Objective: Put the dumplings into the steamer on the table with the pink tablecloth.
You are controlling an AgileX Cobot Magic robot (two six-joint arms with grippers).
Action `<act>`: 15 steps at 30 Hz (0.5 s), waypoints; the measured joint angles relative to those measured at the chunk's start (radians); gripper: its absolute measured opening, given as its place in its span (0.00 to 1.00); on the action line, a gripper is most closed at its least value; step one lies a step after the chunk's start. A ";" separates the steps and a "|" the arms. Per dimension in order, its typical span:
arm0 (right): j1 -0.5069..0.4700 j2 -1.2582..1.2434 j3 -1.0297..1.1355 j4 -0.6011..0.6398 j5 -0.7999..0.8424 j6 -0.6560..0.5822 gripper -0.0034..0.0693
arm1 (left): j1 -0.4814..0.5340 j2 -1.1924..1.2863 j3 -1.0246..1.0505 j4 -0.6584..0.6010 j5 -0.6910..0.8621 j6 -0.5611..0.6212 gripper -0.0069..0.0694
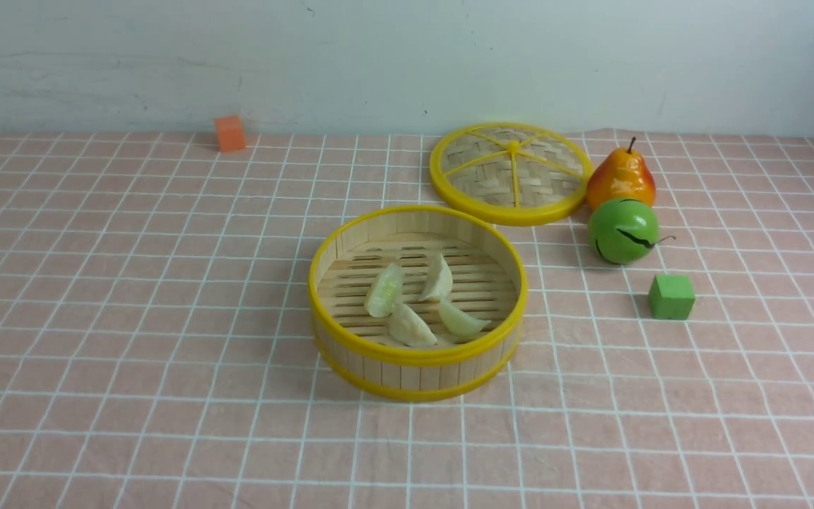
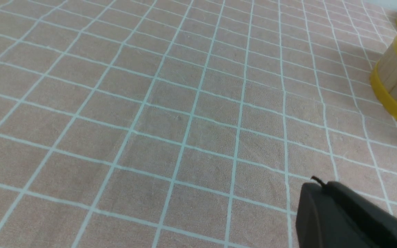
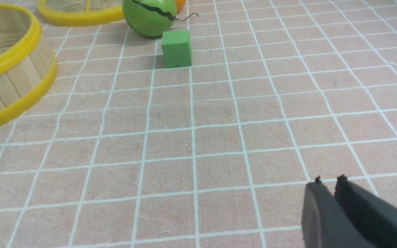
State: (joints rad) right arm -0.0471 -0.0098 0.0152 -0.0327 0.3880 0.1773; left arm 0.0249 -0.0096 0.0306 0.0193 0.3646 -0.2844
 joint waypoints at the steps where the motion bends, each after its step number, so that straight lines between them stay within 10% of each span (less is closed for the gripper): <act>1: 0.000 0.000 0.000 0.000 0.000 0.000 0.14 | 0.000 0.000 0.000 0.000 0.000 0.000 0.07; 15: 0.000 0.000 0.000 0.000 0.000 0.000 0.17 | 0.000 0.000 0.000 0.000 0.000 0.000 0.07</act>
State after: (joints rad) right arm -0.0471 -0.0098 0.0152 -0.0327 0.3880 0.1773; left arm 0.0249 -0.0096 0.0306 0.0193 0.3646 -0.2844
